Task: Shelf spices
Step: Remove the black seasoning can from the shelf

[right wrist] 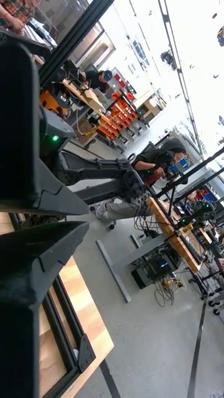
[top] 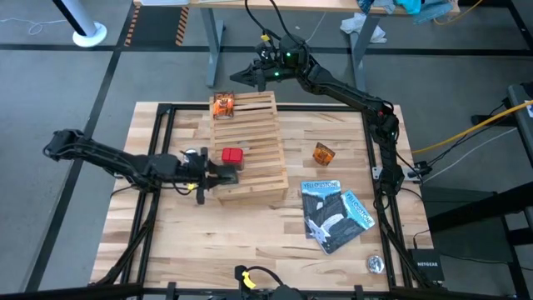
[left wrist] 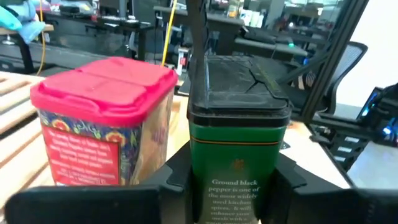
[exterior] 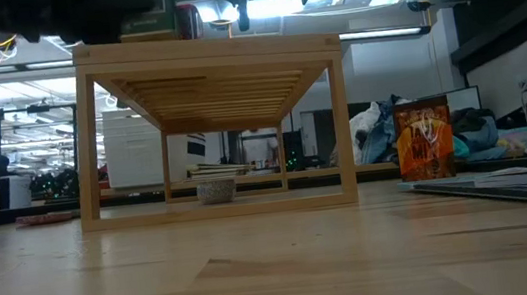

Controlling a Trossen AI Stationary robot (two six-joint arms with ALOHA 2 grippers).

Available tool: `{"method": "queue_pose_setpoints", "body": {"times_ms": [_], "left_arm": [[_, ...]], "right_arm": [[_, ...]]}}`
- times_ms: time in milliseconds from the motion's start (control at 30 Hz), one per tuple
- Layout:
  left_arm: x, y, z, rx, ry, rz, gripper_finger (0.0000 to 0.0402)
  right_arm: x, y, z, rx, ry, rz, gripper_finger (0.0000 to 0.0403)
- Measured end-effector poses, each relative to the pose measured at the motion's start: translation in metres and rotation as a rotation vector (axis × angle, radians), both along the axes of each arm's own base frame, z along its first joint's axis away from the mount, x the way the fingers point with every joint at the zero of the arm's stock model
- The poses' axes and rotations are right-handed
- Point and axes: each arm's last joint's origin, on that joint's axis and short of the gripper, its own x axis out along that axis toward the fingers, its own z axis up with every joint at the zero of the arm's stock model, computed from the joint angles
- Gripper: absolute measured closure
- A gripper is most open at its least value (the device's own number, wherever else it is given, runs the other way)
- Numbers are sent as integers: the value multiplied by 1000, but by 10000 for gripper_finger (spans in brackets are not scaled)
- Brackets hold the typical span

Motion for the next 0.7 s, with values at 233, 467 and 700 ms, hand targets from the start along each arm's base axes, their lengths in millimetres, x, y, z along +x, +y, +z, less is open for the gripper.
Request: {"method": "queue_pose_setpoints", "body": {"times_ms": [233,467,700], "left_arm": [[-15,1,15,9,-49,-11,302],[-48,5,36,42,63,35,302],[-86,11,38,-1,203,15,302]], "right_arm": [[0,0,0,0,0,0,370],[0,0,0,0,0,0,370],[0,0,0,0,0,0,370]]}}
